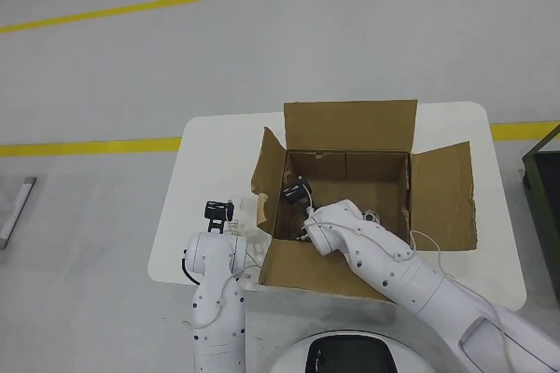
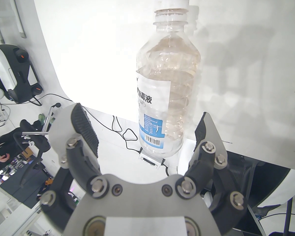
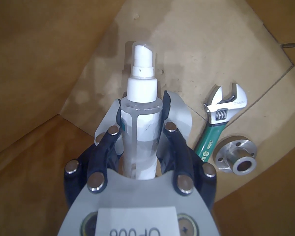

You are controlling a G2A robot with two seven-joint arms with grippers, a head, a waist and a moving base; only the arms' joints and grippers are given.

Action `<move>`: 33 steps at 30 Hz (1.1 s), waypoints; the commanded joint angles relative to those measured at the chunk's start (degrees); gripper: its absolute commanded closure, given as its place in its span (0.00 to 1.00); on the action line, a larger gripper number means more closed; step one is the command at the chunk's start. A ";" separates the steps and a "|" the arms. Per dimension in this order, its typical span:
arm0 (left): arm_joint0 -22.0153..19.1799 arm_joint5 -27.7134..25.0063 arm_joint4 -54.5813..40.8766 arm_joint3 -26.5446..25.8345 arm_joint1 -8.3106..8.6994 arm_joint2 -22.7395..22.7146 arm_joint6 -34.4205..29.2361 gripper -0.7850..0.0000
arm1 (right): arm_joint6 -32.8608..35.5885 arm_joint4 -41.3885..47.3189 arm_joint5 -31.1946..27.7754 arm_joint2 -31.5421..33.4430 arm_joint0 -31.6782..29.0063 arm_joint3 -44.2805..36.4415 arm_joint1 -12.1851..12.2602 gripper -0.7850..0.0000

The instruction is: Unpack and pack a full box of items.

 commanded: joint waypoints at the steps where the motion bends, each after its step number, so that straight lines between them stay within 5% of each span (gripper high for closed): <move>1: 0.00 0.00 0.00 0.00 0.00 0.00 0.00 0.00 | -0.21 0.01 0.51 2.01 -0.80 -1.94 0.46 1.00; 7: 0.00 0.00 0.00 0.00 0.00 0.00 0.00 0.00 | -1.98 -0.41 0.26 12.64 -7.50 -15.42 3.41 1.00; 12: 0.00 0.00 0.00 0.00 0.00 0.00 0.00 0.00 | -3.91 3.05 -2.63 25.86 -18.73 -33.34 6.18 1.00; 16: 0.00 0.00 0.00 0.00 0.00 0.00 0.00 0.00 | -8.89 15.55 -7.86 36.80 -27.80 -44.95 7.24 1.00; 22: 0.00 0.00 0.00 0.00 0.00 0.00 0.00 0.00 | -16.65 35.78 -18.55 51.84 -37.12 -51.40 8.08 1.00; 33: 0.00 0.00 0.00 0.00 0.00 0.00 0.00 0.00 | -17.03 31.51 -19.34 70.12 -48.35 -64.46 10.07 1.00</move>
